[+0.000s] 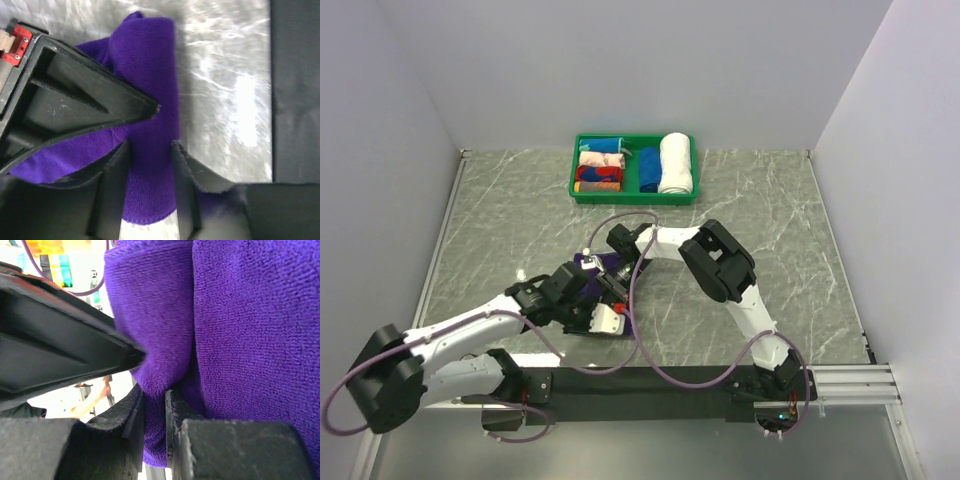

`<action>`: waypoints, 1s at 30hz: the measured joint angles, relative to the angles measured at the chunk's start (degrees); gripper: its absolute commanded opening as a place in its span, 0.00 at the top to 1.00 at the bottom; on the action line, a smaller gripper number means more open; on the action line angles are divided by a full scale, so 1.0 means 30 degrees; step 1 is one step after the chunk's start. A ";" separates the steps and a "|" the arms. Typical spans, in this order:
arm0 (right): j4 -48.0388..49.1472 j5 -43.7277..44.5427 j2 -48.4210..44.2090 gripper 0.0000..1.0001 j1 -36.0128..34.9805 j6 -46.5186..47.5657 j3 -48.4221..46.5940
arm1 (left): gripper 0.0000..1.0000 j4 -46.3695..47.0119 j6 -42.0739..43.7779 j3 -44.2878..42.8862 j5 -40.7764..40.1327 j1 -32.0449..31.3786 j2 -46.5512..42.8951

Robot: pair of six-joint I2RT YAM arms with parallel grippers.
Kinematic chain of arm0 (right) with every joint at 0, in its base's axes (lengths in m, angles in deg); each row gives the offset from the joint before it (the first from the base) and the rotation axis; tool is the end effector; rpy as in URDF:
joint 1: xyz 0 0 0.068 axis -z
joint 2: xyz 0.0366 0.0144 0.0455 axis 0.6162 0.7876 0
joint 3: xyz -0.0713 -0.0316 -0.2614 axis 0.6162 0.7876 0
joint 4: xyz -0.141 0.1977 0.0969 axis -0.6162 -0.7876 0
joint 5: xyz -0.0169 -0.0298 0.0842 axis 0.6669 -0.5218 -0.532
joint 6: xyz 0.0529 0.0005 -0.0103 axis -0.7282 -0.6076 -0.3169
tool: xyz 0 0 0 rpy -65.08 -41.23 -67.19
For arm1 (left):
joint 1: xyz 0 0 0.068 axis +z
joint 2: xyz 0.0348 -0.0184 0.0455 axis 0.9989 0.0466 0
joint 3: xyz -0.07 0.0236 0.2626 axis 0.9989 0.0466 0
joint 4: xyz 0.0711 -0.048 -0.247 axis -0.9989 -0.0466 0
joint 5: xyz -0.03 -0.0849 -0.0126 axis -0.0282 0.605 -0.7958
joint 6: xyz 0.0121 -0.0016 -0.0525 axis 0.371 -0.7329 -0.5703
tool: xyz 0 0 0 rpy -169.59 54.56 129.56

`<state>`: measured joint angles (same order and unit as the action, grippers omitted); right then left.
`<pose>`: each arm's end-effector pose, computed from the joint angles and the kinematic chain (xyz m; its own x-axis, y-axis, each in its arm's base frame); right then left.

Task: Roll the towels
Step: Roll the towel

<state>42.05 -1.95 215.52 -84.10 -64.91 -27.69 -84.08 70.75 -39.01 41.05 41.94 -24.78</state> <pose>0.2690 0.3273 0.0911 -0.6131 -0.7493 -0.2502 -0.4218 0.0427 0.9057 0.1223 -0.1425 0.1871 0.2161 0.7825 -0.5840 0.9721 -0.1166 0.2035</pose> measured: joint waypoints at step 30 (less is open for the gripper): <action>0.1625 1.2043 -1.6691 0.50 0.5676 0.0044 0.6768 | 0.92 -1.4294 0.2018 -1.4877 0.8131 0.7431 1.9504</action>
<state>46.93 34.18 165.44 -67.08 -64.78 -7.38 -126.96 76.80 -83.64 65.44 64.24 33.73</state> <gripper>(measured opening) 0.555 0.076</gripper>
